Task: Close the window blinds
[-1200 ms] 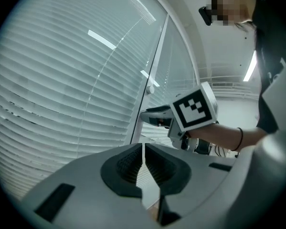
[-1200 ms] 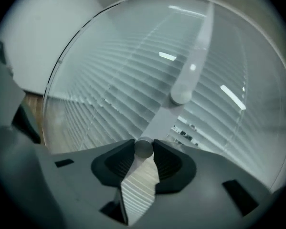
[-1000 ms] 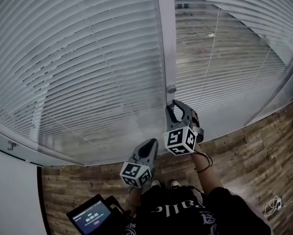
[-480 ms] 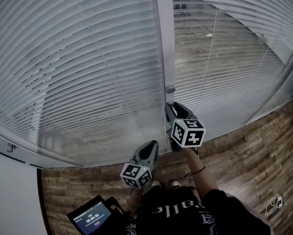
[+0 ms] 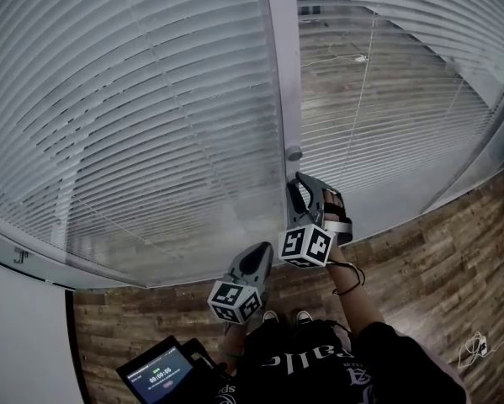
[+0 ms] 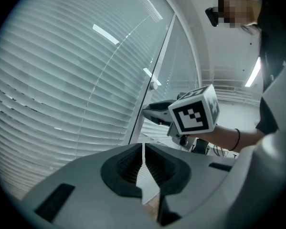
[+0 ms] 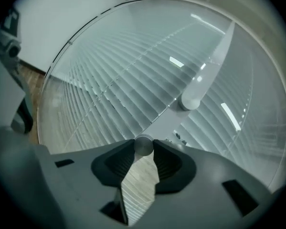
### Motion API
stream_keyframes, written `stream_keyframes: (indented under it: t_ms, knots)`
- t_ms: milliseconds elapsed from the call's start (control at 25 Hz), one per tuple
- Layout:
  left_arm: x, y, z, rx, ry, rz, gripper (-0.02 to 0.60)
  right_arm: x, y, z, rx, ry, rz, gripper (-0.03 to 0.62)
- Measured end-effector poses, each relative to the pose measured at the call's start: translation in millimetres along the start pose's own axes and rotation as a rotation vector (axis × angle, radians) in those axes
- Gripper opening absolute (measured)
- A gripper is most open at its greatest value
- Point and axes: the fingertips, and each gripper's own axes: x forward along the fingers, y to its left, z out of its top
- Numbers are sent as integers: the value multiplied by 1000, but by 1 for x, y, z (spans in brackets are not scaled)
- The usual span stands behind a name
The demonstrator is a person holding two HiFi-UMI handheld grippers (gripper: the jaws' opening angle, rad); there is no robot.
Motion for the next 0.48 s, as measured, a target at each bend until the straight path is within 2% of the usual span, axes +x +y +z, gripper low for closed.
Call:
stream_keyframes:
  t_ms: [120,160,200,240,280,400,440,480]
  knots:
    - [2,-1,-1,0,-2,-4,5,-1,4,0,-222,-56,26,137]
    - [2,-1,-2,1,-1,-6,5,0,4,0,-235,-75,41,137]
    - [3,-1,-3,0,1,-8,5,0,4,-1,-187,-83,58,137]
    - [4,-1,-4,-1,4,-10,5,0,3,-1,-76,-79,80,137]
    - [5,-2,-5,-2,5,-12,5,-1,3,-1,92,-68,108,138]
    - [5,-2,-4,-11,2,-15,5,-6,-3,-4,727,-55,184,146]
    - [4,-2,-3,-14,0,-13,5,-5,-5,-6,896,-52,194,146]
    - [3,-1,-3,-17,-2,-10,5,-3,-8,-8,1016,-45,198,146]
